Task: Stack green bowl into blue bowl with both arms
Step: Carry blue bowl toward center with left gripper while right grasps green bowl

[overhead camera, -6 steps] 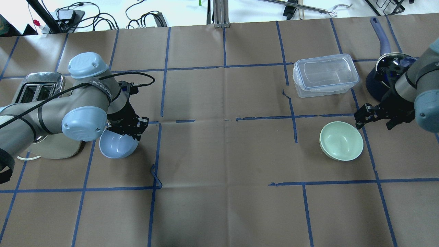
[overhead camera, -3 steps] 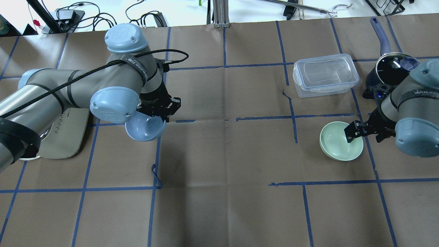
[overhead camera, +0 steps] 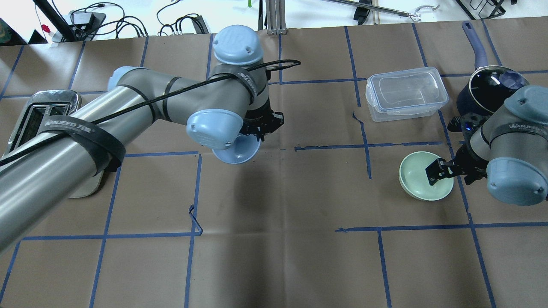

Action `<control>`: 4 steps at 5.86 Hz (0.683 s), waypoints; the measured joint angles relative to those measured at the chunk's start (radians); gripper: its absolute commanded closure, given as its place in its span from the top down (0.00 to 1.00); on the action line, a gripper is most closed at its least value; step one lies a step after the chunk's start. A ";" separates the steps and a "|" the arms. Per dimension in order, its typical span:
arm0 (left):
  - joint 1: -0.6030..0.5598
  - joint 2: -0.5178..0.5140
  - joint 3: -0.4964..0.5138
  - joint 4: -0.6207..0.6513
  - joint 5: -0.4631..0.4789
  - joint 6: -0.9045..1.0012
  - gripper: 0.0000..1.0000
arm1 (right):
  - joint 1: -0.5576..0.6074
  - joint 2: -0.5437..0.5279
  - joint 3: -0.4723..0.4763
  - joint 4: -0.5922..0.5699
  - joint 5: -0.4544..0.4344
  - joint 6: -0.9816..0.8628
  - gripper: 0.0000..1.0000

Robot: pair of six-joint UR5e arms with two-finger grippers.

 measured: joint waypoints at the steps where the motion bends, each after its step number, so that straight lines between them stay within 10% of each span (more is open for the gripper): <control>1: -0.033 -0.058 0.051 0.039 -0.001 -0.042 0.03 | 0.000 0.000 0.002 0.000 0.001 0.002 0.63; 3: -0.077 -0.125 0.093 0.087 -0.001 -0.097 0.13 | 0.000 0.001 0.001 -0.010 0.002 0.005 0.52; 4: -0.085 -0.142 0.088 0.088 0.002 -0.098 0.14 | -0.001 0.008 0.001 -0.026 0.013 0.005 0.31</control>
